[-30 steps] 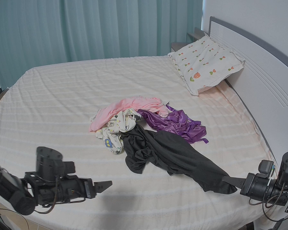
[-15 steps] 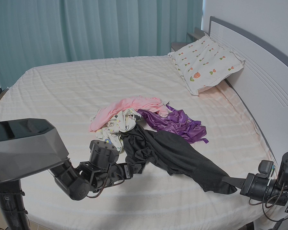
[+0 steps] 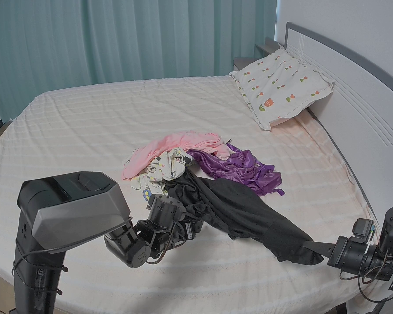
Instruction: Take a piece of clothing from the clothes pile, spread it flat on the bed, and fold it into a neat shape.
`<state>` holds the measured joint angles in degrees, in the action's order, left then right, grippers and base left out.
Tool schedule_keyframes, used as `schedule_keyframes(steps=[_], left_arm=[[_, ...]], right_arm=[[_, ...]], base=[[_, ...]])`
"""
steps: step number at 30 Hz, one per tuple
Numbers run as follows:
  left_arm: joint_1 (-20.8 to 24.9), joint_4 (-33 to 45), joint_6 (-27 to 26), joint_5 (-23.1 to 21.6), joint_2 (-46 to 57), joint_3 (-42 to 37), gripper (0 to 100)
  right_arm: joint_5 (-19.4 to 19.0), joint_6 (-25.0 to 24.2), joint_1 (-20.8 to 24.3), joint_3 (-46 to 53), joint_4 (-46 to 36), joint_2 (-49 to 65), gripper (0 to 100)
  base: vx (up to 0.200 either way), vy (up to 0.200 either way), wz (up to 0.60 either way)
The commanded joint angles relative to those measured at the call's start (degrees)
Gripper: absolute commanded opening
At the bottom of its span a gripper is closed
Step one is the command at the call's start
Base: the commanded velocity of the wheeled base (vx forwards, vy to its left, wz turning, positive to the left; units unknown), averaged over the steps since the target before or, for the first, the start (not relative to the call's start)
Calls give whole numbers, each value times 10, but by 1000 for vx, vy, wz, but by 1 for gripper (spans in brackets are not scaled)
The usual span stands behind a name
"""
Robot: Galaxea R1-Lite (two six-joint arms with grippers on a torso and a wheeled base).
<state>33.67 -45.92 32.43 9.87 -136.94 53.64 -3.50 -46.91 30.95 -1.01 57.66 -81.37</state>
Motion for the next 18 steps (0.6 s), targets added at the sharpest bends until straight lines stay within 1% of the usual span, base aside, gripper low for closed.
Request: schedule_keyframes(steps=[1,5,6,10,15,18], left_arm=[[3,0,0,1,-25,28,100],[2,9,0,13,-47,55,100],[2,16,0,18,-52,62,0],[2,22,1,30,-52,74,0],[1,23,5,36,-43,64,0],[-4,22,7,42,-7,25,0]], right_arm=[[1,1,0,10,0,-1,0],[0,1,0,10,1,-1,0],[0,1,0,10,1,-1,0],[0,0,0,10,1,-1,0],[0,0,0,10,1,-3,0],[0,-1,0,10,3,0,0]], base=[[0,0,0],[0,0,0],[0,0,0],[0,0,0],[0,0,0],[0,0,0]])
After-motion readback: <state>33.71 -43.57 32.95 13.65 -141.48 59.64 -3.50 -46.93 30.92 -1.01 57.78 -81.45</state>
